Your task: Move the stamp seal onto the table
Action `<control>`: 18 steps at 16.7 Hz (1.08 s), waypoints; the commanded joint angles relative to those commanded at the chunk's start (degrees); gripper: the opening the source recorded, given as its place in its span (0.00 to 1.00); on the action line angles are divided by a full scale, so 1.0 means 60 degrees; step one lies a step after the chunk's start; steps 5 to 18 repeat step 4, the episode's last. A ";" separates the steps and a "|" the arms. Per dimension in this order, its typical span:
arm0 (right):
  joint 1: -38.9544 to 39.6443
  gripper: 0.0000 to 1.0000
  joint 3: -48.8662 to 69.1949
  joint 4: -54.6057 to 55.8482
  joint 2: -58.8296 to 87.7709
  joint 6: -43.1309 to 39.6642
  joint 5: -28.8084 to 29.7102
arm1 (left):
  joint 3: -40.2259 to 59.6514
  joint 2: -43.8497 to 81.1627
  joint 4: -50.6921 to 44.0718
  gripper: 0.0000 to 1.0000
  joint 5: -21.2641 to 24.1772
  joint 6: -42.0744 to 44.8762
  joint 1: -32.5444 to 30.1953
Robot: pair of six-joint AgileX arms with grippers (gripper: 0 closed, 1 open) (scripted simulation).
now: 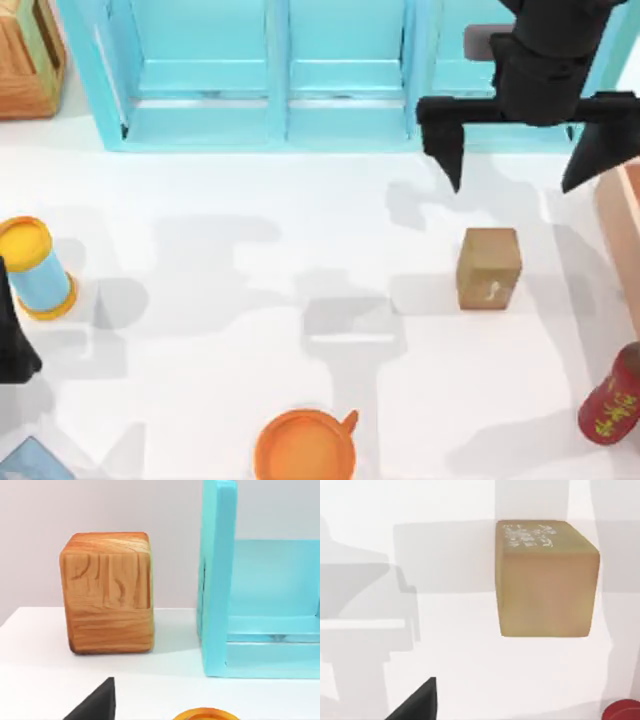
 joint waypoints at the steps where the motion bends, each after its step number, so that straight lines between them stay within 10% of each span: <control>1: -0.0010 1.00 0.0275 -0.0281 -0.0051 -0.0007 0.0000 | 0.0000 0.0000 0.0000 1.00 0.0000 0.0000 0.0000; 18: -0.0025 1.00 0.0525 -0.0539 -0.0119 -0.0018 0.0000 | 0.0000 0.0000 0.0000 1.00 0.0000 0.0000 0.0000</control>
